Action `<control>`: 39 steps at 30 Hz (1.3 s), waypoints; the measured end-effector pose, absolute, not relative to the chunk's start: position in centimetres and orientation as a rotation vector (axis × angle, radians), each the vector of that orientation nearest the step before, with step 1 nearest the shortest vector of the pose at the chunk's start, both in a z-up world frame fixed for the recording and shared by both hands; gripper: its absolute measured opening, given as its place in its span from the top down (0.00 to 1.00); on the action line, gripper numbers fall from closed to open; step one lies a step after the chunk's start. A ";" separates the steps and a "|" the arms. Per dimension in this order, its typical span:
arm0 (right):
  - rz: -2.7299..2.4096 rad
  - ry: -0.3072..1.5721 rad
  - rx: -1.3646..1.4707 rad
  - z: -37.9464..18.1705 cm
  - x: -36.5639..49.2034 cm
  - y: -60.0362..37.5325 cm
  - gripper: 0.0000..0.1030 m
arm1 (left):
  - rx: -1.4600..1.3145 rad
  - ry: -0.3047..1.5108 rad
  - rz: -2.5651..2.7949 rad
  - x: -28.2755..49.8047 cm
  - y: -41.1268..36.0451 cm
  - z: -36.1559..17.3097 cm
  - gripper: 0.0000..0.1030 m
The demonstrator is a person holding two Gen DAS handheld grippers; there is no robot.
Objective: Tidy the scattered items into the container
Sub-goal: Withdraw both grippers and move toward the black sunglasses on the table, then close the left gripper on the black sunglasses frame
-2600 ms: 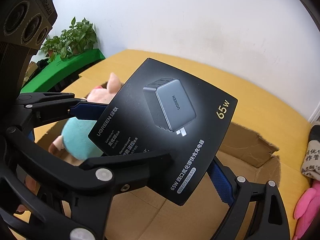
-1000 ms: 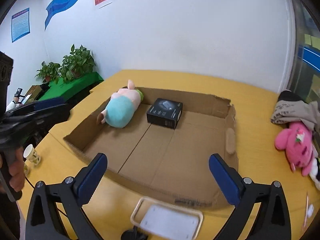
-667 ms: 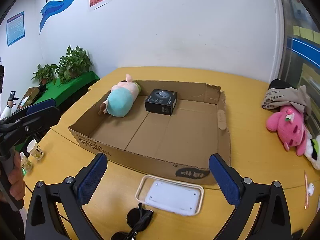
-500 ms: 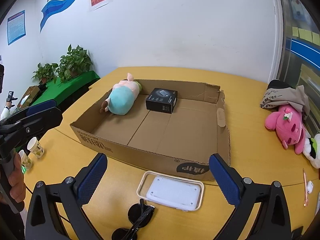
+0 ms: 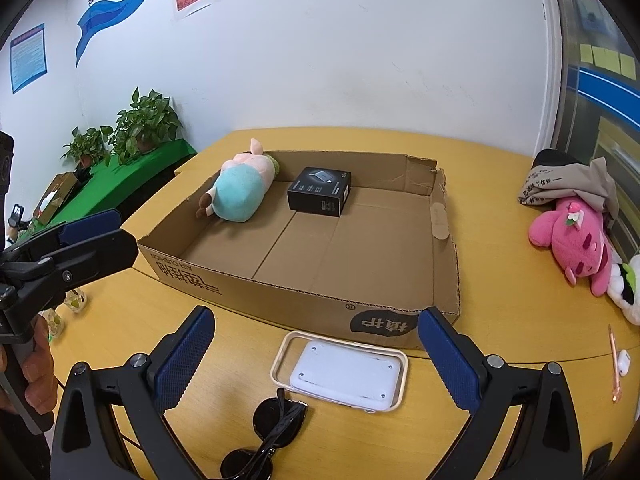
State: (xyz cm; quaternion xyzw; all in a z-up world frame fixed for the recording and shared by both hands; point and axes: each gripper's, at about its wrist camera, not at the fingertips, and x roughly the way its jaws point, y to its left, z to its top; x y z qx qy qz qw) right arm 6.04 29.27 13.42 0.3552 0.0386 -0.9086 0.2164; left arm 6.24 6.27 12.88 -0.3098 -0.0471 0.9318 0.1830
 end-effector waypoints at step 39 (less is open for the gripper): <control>-2.097 -0.145 1.365 0.3 7.4 32.6 0.01 | -1.326 -0.239 2.282 6.0 6.8 0.3 0.15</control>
